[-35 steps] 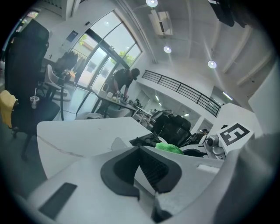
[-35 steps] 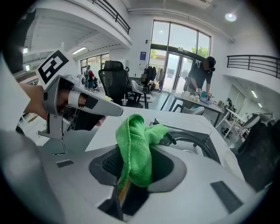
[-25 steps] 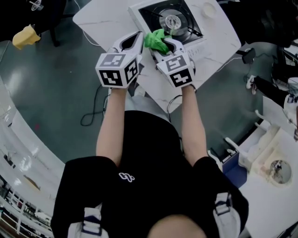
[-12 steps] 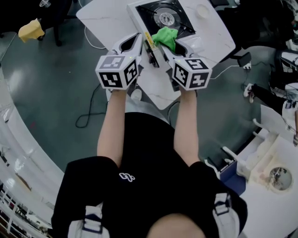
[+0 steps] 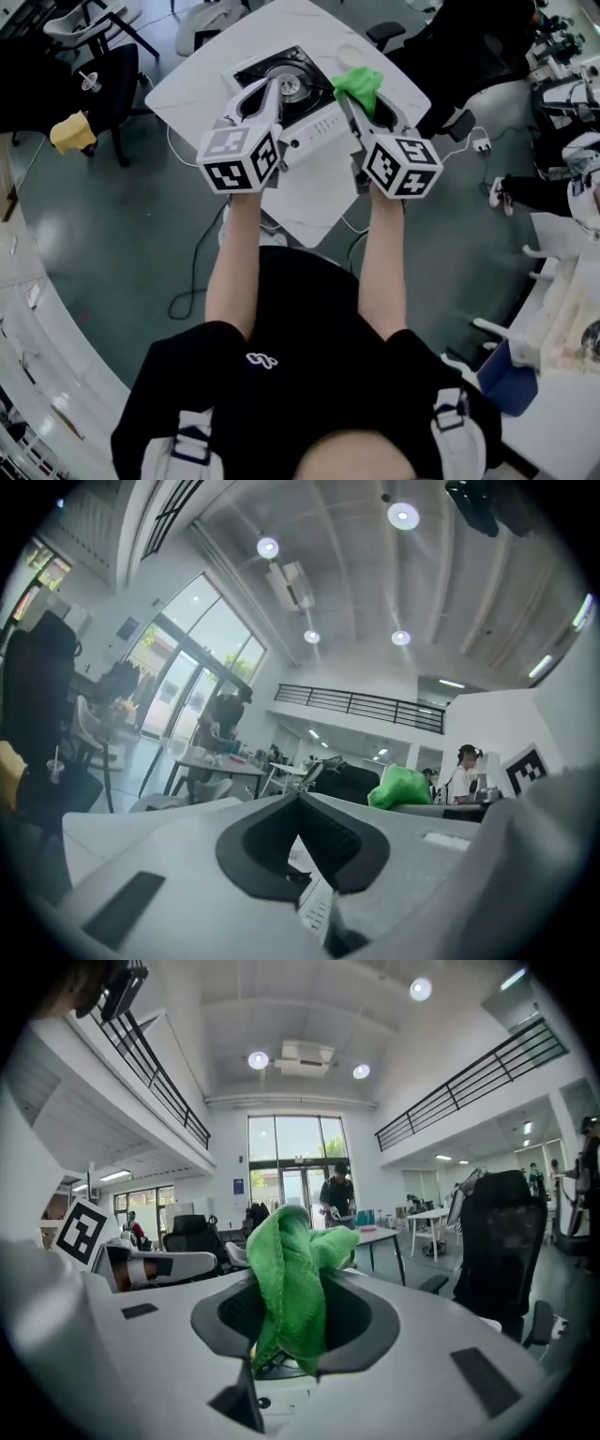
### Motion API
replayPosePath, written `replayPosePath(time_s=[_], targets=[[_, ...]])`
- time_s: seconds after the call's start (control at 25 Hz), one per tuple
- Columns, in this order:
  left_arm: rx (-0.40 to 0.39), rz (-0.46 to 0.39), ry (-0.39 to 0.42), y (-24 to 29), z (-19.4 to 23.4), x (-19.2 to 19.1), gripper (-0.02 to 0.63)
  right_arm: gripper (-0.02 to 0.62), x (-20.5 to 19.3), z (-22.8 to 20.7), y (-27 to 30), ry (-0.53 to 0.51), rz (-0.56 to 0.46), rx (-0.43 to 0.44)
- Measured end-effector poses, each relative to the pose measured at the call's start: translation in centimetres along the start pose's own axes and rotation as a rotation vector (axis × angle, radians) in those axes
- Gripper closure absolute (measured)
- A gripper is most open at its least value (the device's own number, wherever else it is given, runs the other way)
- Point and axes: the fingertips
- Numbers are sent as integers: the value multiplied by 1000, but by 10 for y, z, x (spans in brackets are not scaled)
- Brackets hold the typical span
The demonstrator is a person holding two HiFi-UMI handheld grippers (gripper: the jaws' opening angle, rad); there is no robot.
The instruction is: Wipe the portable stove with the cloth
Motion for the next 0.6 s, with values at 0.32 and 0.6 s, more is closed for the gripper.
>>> replayPosePath(time_s=[0.32,0.6], targets=[[-92,-55,145,28,-56,28,611,468,38,-54,-22,-20,-120,-167],[-136,-50,145,43,-72,25,611,468,40,-78,-36,-22,-127,-201]])
Point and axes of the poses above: the fingertips, and each gripper's own axes: y forward along the fingers, z to its left, x out of its top, and after that the axes turned 12 degrees about -z, right-handed
